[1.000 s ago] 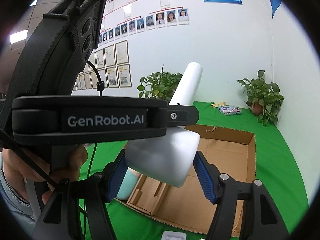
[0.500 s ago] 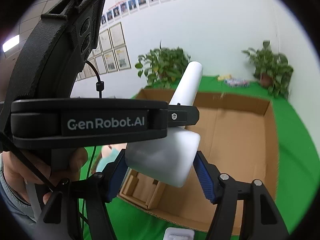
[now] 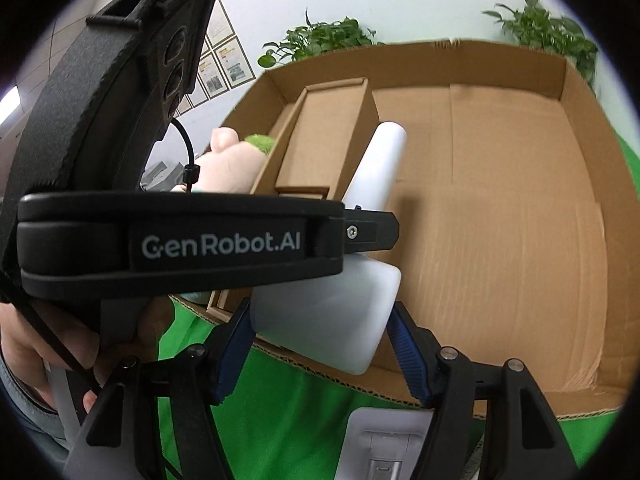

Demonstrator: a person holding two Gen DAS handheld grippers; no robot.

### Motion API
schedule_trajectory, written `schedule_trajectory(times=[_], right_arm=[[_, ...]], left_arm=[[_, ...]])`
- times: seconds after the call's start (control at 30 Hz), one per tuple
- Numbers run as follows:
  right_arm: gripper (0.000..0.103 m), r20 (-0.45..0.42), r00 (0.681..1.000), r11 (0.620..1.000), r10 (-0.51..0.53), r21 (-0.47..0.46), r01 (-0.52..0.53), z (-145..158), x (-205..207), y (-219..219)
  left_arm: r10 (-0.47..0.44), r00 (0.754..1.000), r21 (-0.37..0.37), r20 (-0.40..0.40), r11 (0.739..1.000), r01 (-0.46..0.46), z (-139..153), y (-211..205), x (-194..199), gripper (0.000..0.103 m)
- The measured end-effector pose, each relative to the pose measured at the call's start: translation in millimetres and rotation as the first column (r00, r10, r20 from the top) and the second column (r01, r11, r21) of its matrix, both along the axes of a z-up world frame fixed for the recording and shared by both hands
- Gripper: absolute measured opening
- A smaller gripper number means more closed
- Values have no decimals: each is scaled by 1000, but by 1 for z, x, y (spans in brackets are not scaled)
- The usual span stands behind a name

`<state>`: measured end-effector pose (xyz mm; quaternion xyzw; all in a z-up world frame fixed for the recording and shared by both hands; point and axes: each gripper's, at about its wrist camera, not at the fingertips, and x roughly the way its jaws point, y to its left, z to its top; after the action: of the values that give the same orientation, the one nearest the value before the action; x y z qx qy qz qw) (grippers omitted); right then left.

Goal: Organize objects
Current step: 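Lower the hair dryer into the box beside the tray and open the left gripper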

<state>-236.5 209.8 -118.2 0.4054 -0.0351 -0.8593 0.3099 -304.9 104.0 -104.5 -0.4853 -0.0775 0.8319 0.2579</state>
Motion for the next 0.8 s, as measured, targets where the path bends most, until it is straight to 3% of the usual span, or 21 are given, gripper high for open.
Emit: schedule_trajectory(times=[0.23,0.5,0.8], right_arm=[[65,-2,1000,1000,24,8,-24,-3,-2,8],[61,4,999,997,43,70,-44,-8,-2,2],[60,73,997,998,22,49,-26,-19,-8,6]], left_arm=[[-1,1000,17,17,1000,1,2,7,-6,32],[17,1000,-21,14,1000,-17,0,9,-10,31],[17,1000,-12,19,1000,-16,4,4,-1,30]])
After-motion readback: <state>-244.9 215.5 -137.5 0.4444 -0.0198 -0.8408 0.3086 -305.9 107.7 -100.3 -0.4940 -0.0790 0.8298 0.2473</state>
